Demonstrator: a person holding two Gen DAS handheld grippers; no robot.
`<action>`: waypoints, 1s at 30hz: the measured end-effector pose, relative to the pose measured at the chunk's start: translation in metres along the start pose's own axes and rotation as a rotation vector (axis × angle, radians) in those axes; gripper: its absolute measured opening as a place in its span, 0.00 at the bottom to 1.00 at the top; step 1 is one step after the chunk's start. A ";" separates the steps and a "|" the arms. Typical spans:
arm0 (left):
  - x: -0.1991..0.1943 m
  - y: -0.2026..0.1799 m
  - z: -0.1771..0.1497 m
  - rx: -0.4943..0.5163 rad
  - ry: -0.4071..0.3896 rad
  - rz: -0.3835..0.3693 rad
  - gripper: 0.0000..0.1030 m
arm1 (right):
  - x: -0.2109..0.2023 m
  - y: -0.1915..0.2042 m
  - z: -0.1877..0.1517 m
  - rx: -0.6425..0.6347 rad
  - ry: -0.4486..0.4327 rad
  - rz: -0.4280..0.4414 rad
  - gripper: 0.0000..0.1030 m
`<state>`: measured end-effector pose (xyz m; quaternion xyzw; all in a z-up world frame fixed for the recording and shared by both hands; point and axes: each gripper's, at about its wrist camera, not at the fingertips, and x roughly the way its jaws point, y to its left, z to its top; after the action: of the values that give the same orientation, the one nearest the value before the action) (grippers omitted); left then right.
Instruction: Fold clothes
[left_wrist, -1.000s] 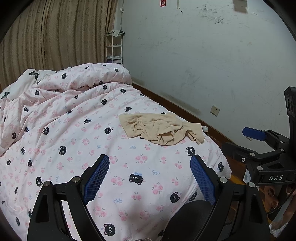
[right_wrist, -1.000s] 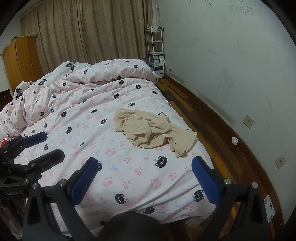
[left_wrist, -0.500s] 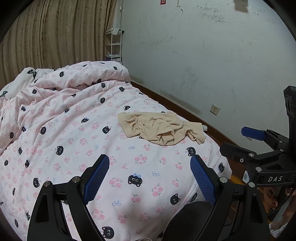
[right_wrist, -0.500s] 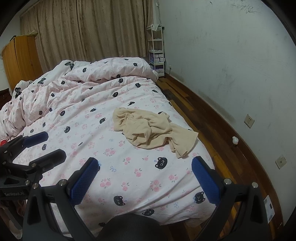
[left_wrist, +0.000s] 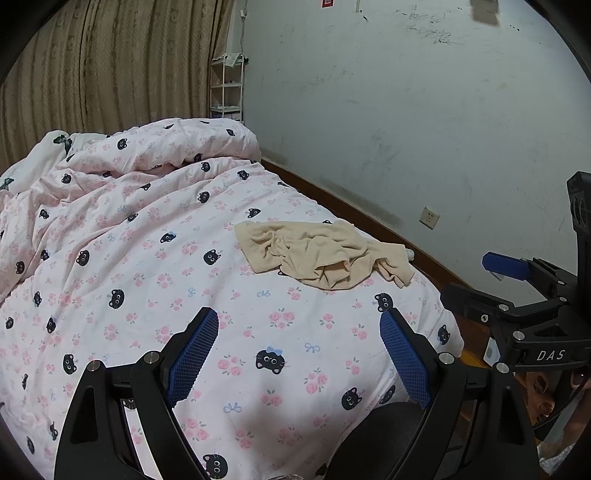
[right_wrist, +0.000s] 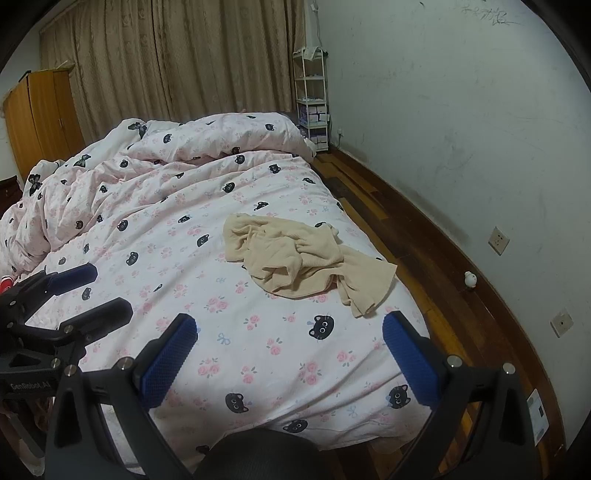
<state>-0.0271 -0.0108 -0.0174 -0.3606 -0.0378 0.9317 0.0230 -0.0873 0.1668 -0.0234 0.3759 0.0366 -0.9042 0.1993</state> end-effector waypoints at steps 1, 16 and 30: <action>0.000 0.000 0.000 0.001 0.001 -0.003 0.84 | 0.001 0.000 0.000 0.001 0.000 0.000 0.99; 0.008 0.003 0.002 -0.001 0.014 -0.016 0.84 | 0.009 -0.004 0.002 0.005 0.010 0.001 0.99; 0.035 0.008 0.006 0.009 0.040 -0.030 0.84 | 0.031 -0.012 0.003 0.014 0.029 -0.001 0.99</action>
<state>-0.0571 -0.0171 -0.0376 -0.3786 -0.0386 0.9239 0.0396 -0.1138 0.1665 -0.0442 0.3903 0.0331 -0.8990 0.1957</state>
